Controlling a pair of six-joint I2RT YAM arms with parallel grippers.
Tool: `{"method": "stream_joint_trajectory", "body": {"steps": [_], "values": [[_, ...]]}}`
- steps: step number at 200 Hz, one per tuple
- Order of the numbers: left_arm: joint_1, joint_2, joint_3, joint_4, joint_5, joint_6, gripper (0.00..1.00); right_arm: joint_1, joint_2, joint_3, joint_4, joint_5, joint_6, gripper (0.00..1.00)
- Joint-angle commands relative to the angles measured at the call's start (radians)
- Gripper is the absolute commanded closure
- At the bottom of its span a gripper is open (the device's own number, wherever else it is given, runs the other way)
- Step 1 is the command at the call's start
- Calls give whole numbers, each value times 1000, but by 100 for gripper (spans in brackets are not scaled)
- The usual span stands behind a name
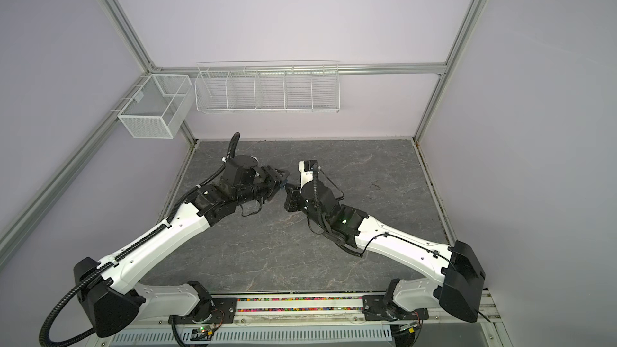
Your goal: Unlock with the key
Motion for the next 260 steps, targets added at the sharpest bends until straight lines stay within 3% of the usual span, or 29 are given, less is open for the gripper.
{"method": "stream_joint_trajectory", "body": {"steps": [1,88,131,160,170,183,211,235,260], "values": [[-3,-5,-3,9,2,-2,47,13,10,33,32,32,-38,94],[-9,16,-2,-1,17,5,53,29,27,48,18,79,-82,94],[-9,12,-11,15,12,-6,71,39,23,42,20,98,-96,94],[-6,-1,-17,24,-7,10,100,41,13,38,35,75,-124,94],[1,-6,-19,27,-15,34,100,40,5,42,28,72,-137,91],[10,-18,-21,24,-44,97,100,38,-16,47,8,80,-149,78],[37,-74,-66,40,-118,326,100,20,-94,60,-94,71,-181,65],[37,-122,-118,80,-144,595,100,-63,-138,129,-274,-88,-187,48],[13,-193,-251,232,-159,856,100,-159,-118,248,-486,-270,-204,33]]}}
